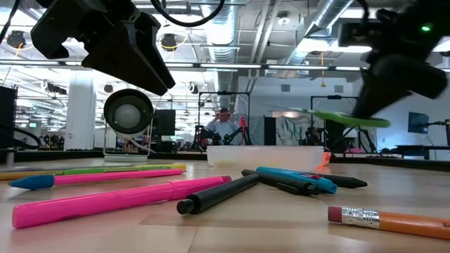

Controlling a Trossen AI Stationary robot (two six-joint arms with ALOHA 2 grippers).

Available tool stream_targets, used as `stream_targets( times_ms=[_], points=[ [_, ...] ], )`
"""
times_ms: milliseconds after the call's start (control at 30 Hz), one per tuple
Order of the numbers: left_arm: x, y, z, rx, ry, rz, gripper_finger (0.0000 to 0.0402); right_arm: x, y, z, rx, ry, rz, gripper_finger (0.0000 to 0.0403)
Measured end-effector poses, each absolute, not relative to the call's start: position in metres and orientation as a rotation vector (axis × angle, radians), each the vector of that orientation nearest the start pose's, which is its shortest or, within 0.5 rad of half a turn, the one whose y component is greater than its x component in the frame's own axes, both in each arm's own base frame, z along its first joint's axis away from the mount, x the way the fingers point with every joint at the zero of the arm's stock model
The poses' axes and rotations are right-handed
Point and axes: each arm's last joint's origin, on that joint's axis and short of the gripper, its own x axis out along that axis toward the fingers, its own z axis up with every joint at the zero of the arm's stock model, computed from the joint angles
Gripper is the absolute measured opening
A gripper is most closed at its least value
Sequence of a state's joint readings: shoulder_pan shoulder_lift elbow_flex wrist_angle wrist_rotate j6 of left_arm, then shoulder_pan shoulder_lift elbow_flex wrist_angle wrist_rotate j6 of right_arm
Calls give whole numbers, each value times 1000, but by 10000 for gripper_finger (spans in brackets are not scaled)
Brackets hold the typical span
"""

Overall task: Pick & place school supplies into a supply box
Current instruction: Put the green scissors into the supply box

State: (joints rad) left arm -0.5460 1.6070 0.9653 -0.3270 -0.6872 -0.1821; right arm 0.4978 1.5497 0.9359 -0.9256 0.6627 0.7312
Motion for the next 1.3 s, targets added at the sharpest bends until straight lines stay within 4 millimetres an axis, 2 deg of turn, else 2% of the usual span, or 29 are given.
stream_targets(
  times_ms=[233, 467, 833, 1133, 1300],
  points=[
    [273, -152, 194, 399, 769, 184, 199, 258, 79, 196, -213, 1065, -570, 52],
    [270, -158, 194, 398, 761, 174, 199, 287, 45, 202, -157, 981, -512, 52],
    [267, -163, 195, 404, 746, 179, 199, 293, 10, 200, -79, 1019, -543, 52],
    [267, -162, 195, 411, 735, 203, 199, 298, -2, 194, -28, 1022, -560, 52],
    [267, -162, 195, 414, 738, 204, 199, 303, -6, 178, -2, 1085, -537, 52]
  ],
)
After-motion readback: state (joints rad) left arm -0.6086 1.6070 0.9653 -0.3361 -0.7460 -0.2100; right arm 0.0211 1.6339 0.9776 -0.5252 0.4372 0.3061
